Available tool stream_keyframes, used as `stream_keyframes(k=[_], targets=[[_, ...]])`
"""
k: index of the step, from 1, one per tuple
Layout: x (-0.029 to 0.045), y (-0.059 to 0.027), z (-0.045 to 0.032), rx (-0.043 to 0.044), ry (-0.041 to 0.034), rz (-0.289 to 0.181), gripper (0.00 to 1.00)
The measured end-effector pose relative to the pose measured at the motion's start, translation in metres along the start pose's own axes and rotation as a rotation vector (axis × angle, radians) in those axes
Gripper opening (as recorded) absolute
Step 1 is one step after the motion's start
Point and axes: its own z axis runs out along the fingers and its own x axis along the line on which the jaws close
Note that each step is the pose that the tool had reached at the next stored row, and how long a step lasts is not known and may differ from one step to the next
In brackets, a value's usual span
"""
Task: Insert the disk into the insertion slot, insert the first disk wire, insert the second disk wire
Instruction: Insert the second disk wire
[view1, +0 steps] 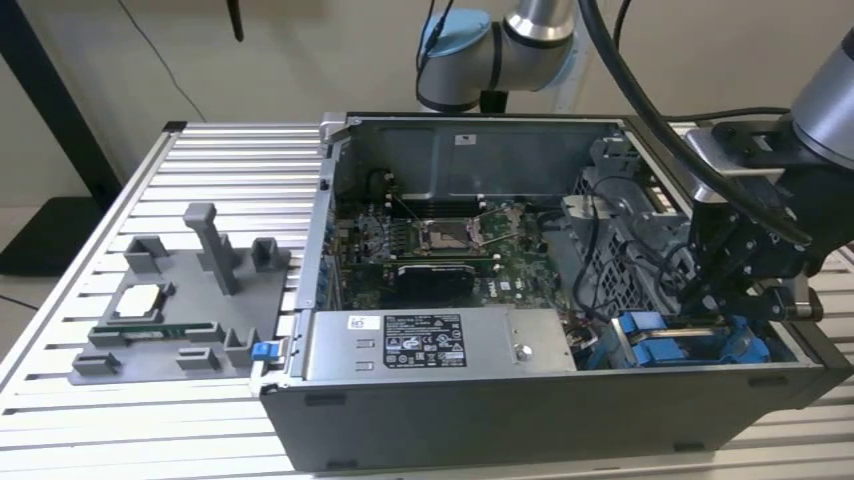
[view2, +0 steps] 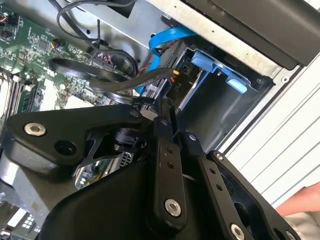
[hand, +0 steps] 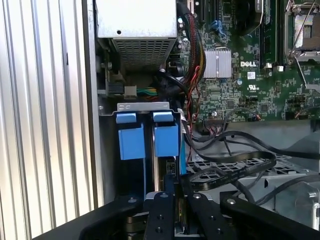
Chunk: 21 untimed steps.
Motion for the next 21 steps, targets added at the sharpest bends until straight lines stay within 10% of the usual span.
stream_keyframes(k=[21], targets=[[0.0006,-0.0005,0.0054,0.0074,-0.0003,-0.001,0.00]])
